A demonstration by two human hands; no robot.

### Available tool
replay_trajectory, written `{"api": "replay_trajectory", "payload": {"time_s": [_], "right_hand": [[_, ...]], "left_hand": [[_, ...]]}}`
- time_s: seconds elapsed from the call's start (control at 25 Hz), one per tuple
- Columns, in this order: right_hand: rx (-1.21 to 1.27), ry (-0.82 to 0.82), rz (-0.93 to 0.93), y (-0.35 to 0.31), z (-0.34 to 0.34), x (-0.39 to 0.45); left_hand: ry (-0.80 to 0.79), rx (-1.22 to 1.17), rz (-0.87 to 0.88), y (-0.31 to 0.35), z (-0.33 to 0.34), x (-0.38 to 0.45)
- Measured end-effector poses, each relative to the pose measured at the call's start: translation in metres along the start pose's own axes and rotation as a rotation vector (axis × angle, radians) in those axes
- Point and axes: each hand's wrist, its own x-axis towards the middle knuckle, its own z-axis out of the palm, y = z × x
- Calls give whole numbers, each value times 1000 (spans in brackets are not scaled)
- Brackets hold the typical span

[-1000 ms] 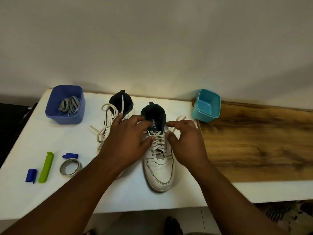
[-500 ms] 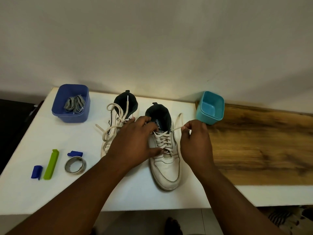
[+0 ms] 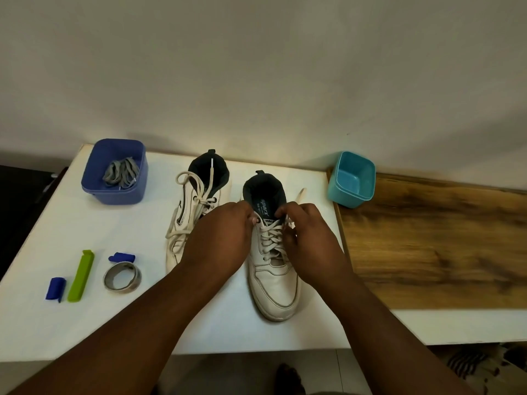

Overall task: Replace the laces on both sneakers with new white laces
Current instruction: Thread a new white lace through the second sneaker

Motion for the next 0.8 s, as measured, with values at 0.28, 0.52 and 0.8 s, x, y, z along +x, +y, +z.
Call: {"api": "replay_trajectory", "payload": {"time_s": [0.28,0.52,0.8], "right_hand": [[103,98,96,-5,10,-2],[65,189,159,7,0,1],[168,495,186,3,-10,4]], "left_hand": [[-159,-28,13,-12,-6,7],[-32,29,-47,-4,-22,-1],[10,-137,-100,18,-54,-13]]}}
